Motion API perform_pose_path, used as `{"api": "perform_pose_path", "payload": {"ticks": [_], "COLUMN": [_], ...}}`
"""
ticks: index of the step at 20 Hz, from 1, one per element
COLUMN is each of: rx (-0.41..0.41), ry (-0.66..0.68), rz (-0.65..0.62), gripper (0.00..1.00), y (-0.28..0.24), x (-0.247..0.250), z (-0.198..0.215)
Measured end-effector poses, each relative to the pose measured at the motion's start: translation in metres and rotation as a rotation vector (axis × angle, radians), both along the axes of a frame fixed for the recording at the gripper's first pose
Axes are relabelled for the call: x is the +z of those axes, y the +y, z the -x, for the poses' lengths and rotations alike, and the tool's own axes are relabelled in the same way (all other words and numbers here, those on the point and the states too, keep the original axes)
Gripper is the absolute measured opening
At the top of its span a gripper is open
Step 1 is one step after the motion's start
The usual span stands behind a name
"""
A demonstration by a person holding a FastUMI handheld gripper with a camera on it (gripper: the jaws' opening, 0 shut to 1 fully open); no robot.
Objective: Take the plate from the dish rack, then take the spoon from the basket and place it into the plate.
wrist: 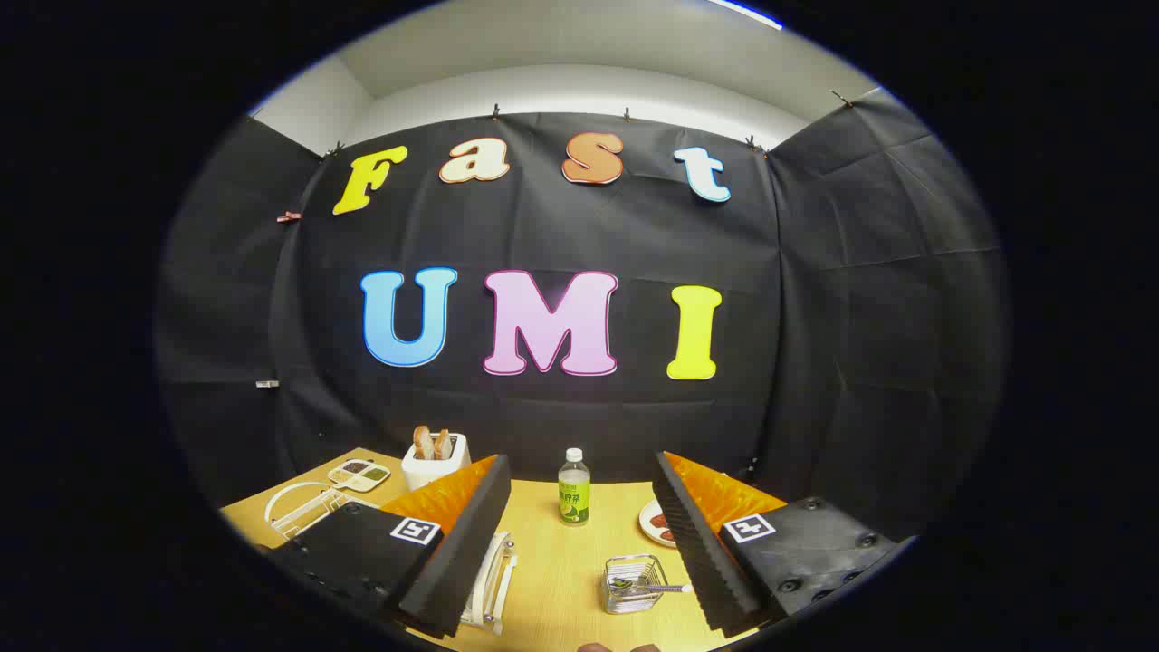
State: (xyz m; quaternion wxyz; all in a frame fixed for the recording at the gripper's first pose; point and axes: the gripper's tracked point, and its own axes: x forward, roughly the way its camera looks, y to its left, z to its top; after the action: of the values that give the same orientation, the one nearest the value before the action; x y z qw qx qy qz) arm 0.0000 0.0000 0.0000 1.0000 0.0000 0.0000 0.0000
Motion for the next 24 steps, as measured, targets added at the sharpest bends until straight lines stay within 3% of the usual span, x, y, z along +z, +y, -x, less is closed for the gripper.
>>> {"api": "perform_pose_path", "payload": {"ticks": [24], "rx": [0.060], "ry": [0.061], "rz": [0.003], "gripper": [0.97], "y": [0.025], "x": [-0.015], "z": [0.011]}}
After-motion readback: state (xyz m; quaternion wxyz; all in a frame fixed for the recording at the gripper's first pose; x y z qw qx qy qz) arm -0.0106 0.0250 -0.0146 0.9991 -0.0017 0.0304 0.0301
